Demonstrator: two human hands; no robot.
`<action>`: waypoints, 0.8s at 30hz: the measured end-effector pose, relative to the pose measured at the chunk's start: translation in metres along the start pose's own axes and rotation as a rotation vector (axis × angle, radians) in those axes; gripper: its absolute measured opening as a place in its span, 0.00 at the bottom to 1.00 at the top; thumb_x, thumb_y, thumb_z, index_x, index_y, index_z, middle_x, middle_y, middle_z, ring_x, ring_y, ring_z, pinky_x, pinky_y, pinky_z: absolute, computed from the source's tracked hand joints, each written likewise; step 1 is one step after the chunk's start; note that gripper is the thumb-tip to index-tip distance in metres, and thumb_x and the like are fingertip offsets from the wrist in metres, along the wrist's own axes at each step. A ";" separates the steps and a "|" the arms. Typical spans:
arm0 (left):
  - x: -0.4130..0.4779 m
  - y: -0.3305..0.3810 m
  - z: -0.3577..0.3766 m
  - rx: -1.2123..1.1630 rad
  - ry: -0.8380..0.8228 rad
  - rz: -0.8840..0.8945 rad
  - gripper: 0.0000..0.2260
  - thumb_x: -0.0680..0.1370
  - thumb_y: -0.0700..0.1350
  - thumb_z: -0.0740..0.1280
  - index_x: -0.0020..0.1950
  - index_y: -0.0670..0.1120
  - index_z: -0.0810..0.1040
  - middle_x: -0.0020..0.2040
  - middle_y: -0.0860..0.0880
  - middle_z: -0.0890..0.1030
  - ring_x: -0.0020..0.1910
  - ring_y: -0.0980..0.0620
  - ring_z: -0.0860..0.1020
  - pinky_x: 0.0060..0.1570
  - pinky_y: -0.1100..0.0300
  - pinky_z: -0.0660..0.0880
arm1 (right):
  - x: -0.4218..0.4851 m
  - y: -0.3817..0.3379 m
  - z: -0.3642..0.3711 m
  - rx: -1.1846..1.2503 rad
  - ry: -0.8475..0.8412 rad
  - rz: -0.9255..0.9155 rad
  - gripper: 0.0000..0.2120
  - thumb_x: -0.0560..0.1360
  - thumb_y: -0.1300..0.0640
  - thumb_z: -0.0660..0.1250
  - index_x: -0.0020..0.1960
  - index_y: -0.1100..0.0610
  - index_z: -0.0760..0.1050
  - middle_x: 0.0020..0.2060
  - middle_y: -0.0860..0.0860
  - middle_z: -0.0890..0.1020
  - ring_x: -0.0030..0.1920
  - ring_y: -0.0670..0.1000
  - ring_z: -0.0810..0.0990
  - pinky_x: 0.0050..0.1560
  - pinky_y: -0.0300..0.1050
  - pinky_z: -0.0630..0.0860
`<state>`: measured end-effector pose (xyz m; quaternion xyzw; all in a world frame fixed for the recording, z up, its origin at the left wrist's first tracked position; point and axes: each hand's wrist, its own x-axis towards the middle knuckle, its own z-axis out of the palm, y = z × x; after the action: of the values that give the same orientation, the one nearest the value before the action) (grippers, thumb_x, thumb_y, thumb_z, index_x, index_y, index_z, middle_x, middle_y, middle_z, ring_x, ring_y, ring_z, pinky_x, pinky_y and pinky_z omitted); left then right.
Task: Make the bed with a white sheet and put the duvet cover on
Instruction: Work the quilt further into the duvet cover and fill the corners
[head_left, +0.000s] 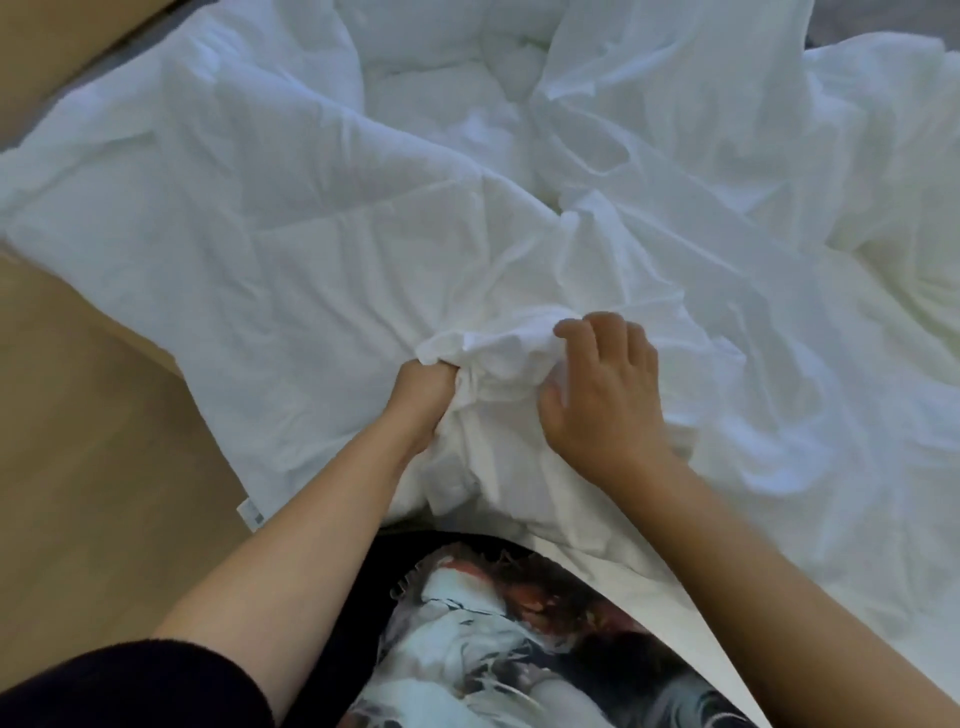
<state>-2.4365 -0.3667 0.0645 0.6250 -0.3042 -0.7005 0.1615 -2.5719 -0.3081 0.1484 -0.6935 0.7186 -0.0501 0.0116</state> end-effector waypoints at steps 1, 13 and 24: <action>-0.005 0.009 0.002 -0.054 -0.015 0.021 0.09 0.79 0.46 0.61 0.48 0.44 0.78 0.39 0.46 0.81 0.37 0.49 0.80 0.34 0.59 0.76 | -0.010 -0.008 -0.002 0.098 0.086 -0.061 0.13 0.65 0.62 0.68 0.48 0.66 0.75 0.42 0.60 0.76 0.42 0.61 0.75 0.45 0.51 0.71; -0.057 0.085 0.023 -0.087 -0.460 0.282 0.11 0.75 0.49 0.67 0.53 0.44 0.80 0.48 0.48 0.84 0.46 0.51 0.82 0.51 0.55 0.78 | 0.014 0.020 -0.017 1.011 0.259 0.642 0.11 0.72 0.63 0.54 0.35 0.58 0.73 0.30 0.49 0.78 0.32 0.45 0.75 0.33 0.39 0.70; -0.066 0.055 0.040 -0.024 -0.296 0.462 0.10 0.79 0.42 0.60 0.45 0.47 0.82 0.45 0.52 0.84 0.45 0.57 0.81 0.47 0.61 0.77 | -0.036 0.026 -0.022 1.009 0.032 0.523 0.10 0.71 0.58 0.64 0.46 0.43 0.76 0.42 0.45 0.81 0.45 0.44 0.79 0.43 0.39 0.77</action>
<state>-2.4726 -0.3600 0.1514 0.4279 -0.4504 -0.7326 0.2780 -2.5984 -0.2704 0.1666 -0.4001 0.7536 -0.3931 0.3426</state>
